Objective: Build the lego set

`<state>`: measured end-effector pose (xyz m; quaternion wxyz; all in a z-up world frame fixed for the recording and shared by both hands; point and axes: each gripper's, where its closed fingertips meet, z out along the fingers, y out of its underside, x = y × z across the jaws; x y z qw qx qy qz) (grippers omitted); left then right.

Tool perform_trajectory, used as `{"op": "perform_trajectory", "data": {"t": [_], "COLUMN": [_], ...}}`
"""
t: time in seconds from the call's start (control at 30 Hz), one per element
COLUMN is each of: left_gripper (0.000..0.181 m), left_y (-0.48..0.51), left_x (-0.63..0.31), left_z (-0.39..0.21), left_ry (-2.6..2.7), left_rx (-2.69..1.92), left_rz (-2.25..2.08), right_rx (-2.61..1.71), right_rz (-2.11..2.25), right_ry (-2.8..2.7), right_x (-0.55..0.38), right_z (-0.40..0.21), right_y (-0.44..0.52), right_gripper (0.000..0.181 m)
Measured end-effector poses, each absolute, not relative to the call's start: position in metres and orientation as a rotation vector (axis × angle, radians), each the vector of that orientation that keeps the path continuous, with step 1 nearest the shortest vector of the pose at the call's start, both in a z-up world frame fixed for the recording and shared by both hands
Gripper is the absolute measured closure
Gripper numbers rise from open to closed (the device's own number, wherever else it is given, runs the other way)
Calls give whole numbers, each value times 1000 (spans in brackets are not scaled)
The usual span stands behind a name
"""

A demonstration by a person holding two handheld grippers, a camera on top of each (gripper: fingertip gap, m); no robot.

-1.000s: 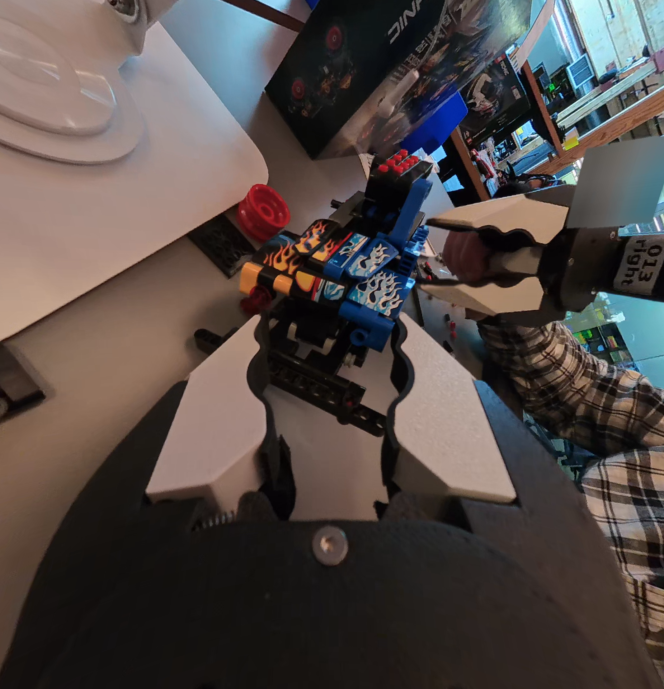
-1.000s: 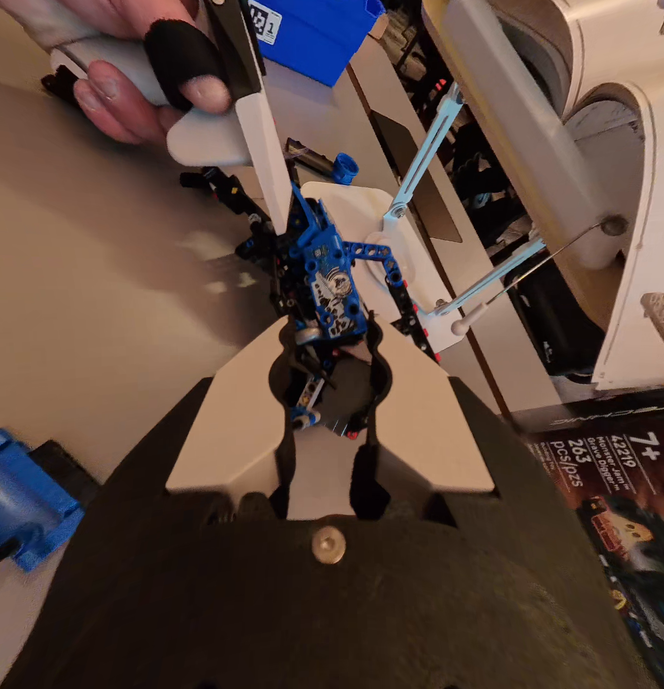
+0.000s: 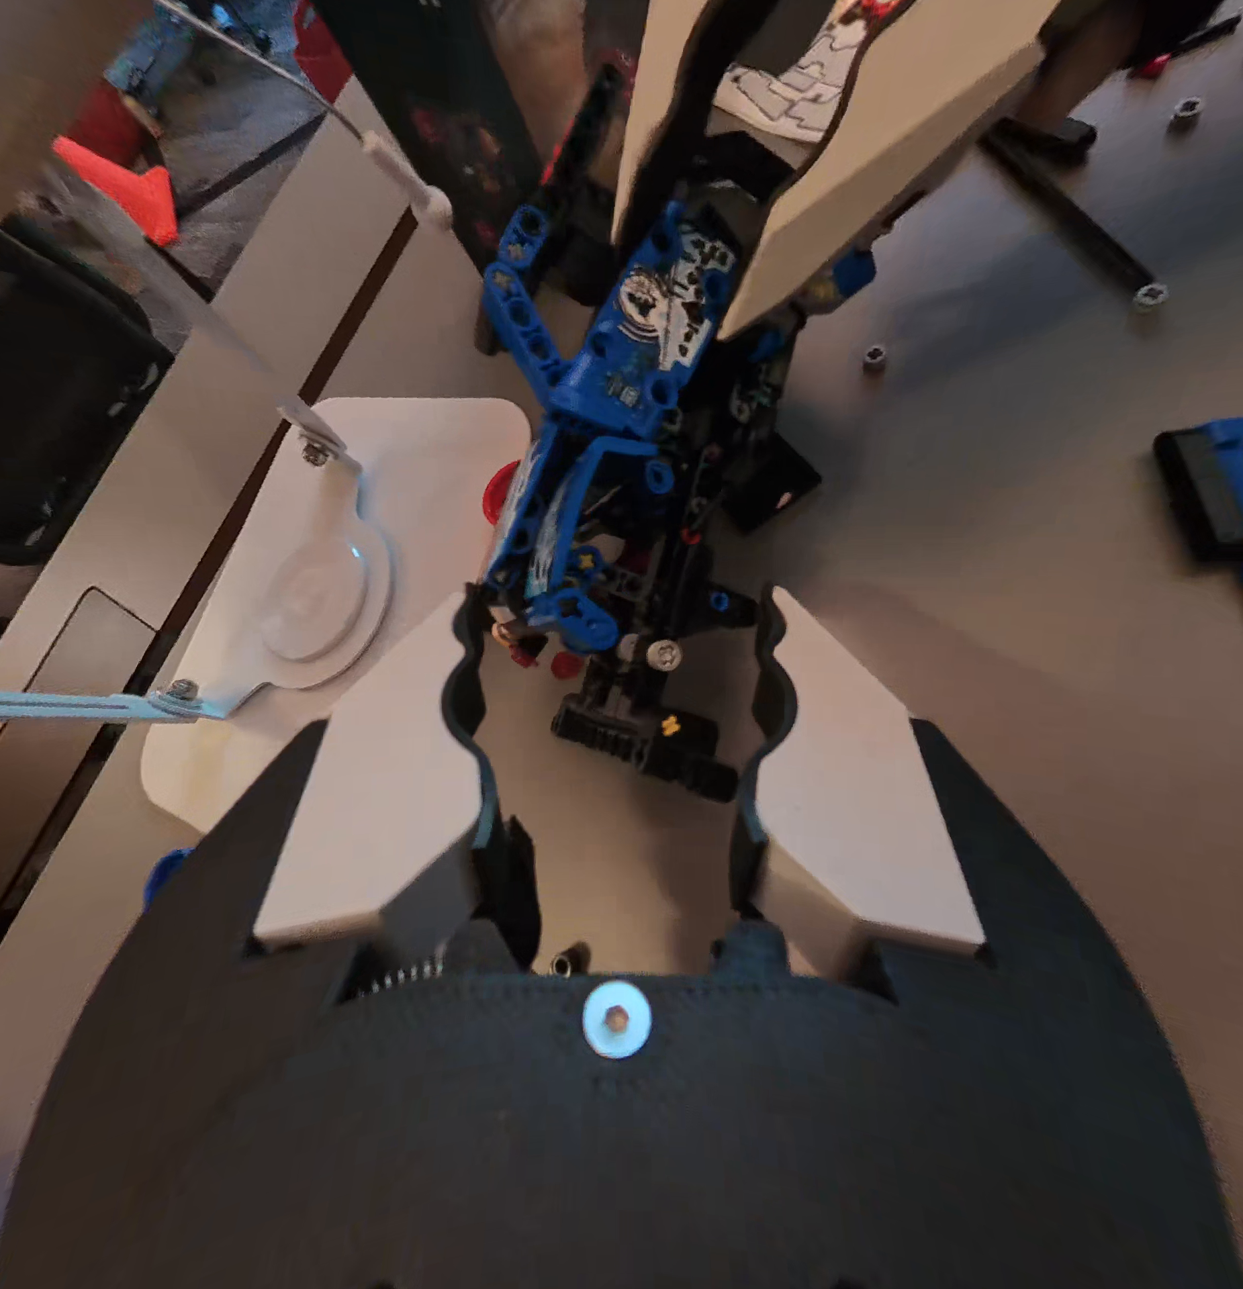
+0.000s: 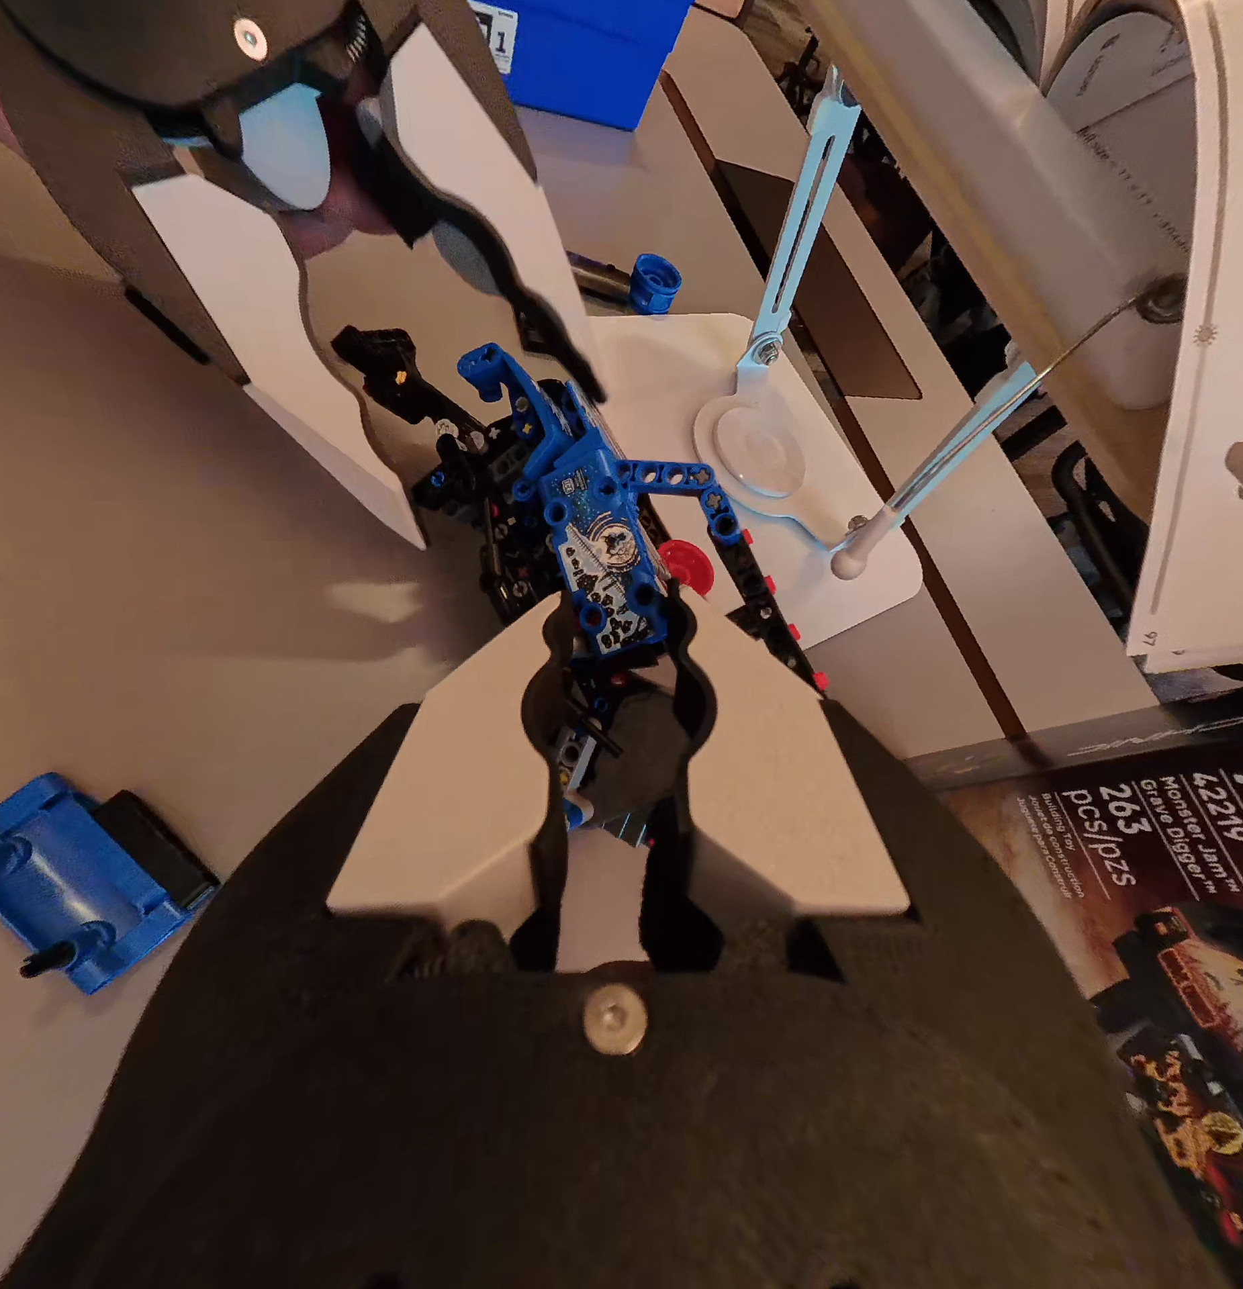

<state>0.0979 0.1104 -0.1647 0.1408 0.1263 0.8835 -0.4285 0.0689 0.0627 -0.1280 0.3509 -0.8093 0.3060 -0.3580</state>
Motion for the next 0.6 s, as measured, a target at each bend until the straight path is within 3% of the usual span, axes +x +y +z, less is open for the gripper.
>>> {"op": "perform_trajectory", "data": {"t": [0.6], "left_gripper": [106], "left_y": [102], "left_x": [96], "left_z": [-167], "left_ry": [2586], "left_rx": [339], "left_rz": [-1278], "right_rx": [-2382], "right_rz": [-1287], "right_ry": [453], "right_x": [78], "right_z": [-131], "right_y": [67], "right_gripper": [158]}}
